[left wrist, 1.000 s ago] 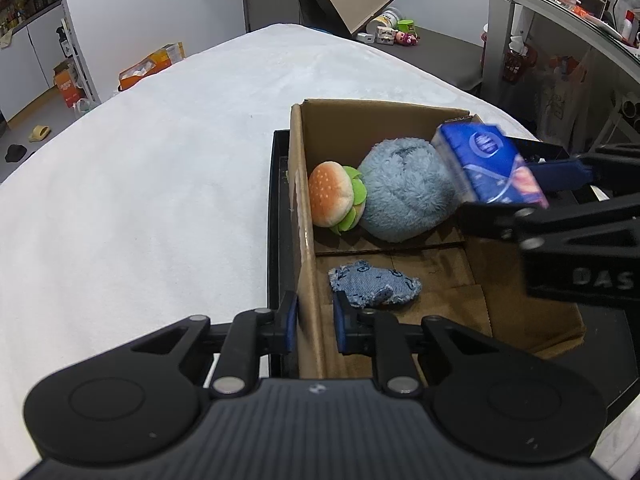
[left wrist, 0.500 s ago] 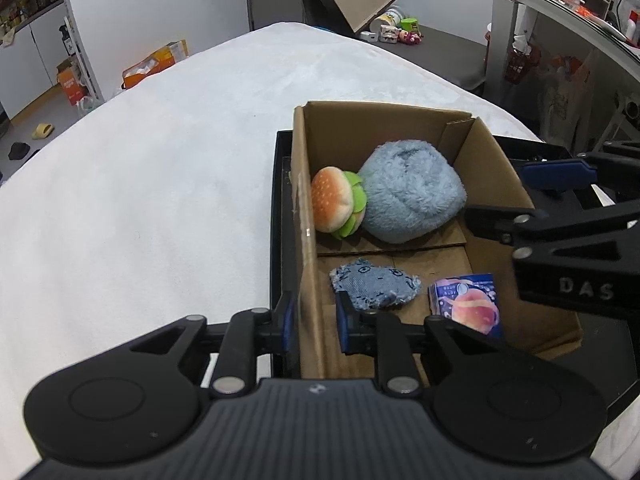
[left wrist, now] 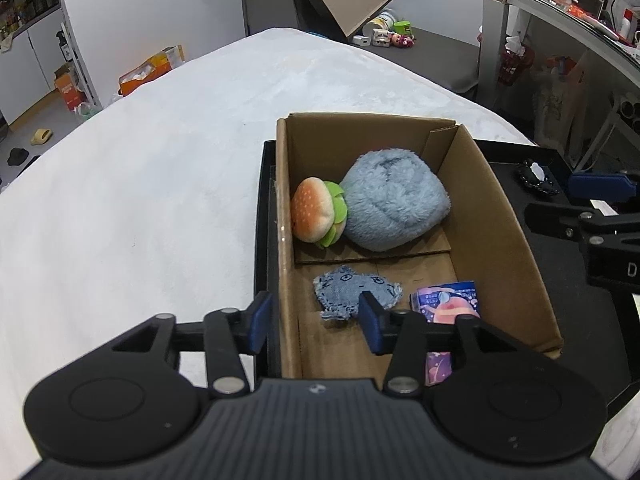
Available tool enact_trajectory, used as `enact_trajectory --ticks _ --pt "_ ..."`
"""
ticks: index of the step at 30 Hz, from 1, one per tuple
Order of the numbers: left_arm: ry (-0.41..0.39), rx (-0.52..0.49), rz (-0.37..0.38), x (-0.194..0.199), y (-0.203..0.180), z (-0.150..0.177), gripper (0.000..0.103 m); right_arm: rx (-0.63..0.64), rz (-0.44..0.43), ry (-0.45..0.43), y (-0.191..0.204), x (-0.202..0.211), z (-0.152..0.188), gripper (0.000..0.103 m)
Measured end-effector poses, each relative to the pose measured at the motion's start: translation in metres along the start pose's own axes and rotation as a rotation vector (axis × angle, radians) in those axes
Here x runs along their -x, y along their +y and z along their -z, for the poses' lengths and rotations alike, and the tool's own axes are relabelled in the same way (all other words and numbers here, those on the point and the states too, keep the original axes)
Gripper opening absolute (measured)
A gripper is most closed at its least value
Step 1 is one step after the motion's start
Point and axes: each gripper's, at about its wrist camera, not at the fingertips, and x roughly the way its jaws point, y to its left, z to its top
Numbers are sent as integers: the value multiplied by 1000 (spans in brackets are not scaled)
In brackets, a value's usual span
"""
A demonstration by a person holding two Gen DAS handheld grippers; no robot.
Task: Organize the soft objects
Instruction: 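Move the right tool to the white wrapped bundle and grasp it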
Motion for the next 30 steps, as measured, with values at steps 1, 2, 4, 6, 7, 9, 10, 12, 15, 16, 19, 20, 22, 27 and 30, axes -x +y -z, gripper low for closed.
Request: enact_trajectory --ticks 1,2,4,6,7,9,10,12,15,16,19,20,22,27,30 --pt "0 -1 2 0 0 0 52 -7 4 3 -3 0 1 61" --pt "-1 -3 5 0 -1 -1 53 -13 9 5 -7 -1 2 61" --pt "-4 -6 6 1 -2 -1 55 -18 18 7 -13 -2 5 61" --pt "-2 -12 1 0 -4 -2 55 -23 22 12 -18 -4 7 61" --pt "-1 -13 -2 0 -5 -2 56 -27 25 15 -20 -5 9 61" --pt "-1 -15 -5 -1 -7 -3 58 -39 27 24 -24 -8 12 61" --pt "-2 -16 -5 -2 -8 -3 59 -45 27 28 -26 -10 13 61" --pt "-1 -24 -7 -3 -10 -4 62 -59 25 33 -30 -14 16 61" --pt "-4 -46 -19 -4 -14 -5 64 -72 9 47 -35 -21 19 62" --pt "-5 -51 -25 -4 -16 -6 65 -78 2 52 -37 -23 20 62" --pt "-3 -51 -37 -7 -18 -8 65 -97 -15 66 -43 -29 24 64" --pt "-3 -51 -41 -8 -18 -9 65 -103 -19 70 -46 -31 25 65" --pt "-2 -54 -47 -10 -20 -10 65 -114 -32 78 -50 -36 27 66" --pt "2 -64 -58 -14 -24 -14 66 -142 -67 97 -61 -50 32 67" --pt "4 -71 -71 -17 -26 -15 66 -155 -97 110 -65 -59 36 67"
